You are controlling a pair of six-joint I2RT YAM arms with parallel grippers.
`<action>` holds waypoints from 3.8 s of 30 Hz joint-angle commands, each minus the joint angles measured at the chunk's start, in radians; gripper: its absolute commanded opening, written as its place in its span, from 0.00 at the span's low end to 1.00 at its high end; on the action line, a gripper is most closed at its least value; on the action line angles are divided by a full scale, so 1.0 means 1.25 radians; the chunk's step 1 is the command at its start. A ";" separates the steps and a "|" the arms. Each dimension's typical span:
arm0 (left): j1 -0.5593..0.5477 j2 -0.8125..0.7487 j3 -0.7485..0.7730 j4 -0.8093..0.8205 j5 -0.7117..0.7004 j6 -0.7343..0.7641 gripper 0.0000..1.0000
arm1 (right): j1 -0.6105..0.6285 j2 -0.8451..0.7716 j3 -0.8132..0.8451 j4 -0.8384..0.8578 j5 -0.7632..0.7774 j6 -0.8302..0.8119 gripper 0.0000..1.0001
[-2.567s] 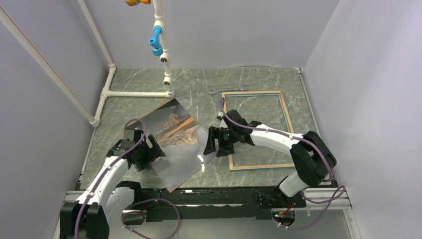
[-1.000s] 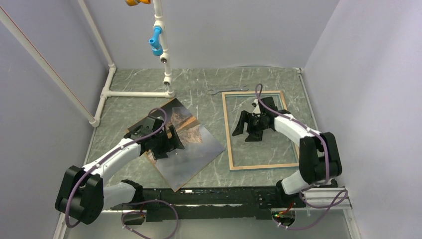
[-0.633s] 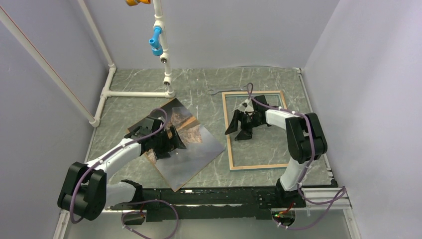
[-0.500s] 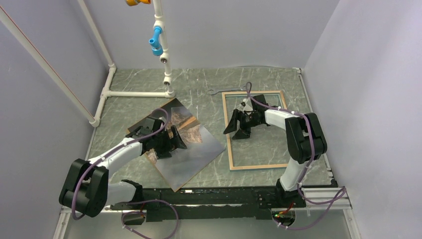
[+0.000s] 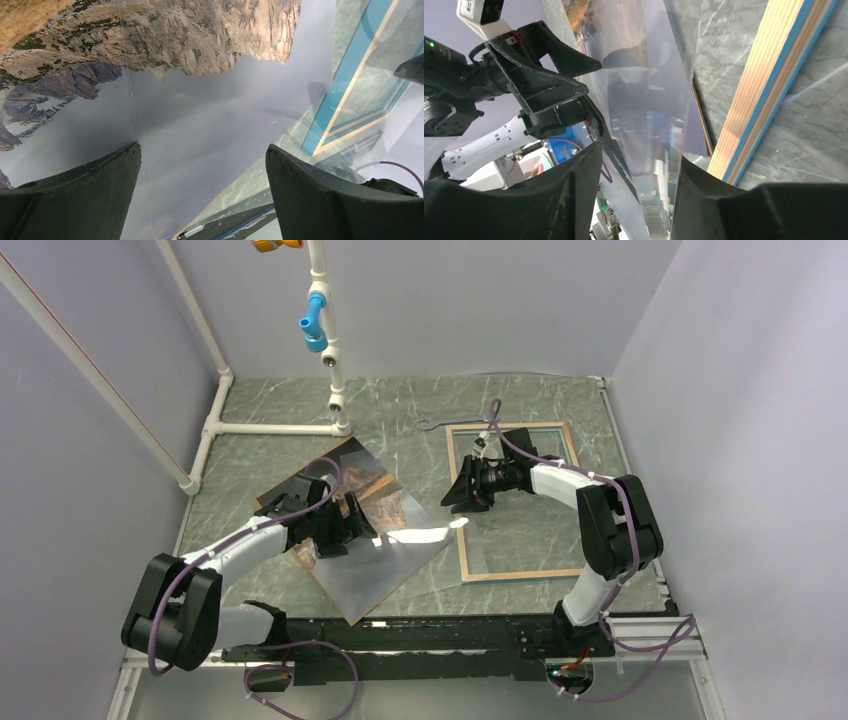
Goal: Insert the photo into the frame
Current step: Pick up the photo frame item at the center of the board, then move the photo frame to the center of the board.
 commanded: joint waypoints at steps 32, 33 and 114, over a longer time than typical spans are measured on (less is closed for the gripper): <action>-0.059 -0.212 0.063 -0.069 -0.076 0.045 0.99 | 0.006 -0.327 0.143 -0.292 0.301 -0.084 0.00; -0.074 -0.209 0.070 -0.066 -0.083 0.045 0.99 | 0.005 -0.349 0.155 -0.303 0.325 -0.086 0.00; -0.532 0.448 0.514 -0.231 -0.360 -0.343 0.00 | 0.005 -0.690 0.233 -0.404 0.781 -0.119 0.00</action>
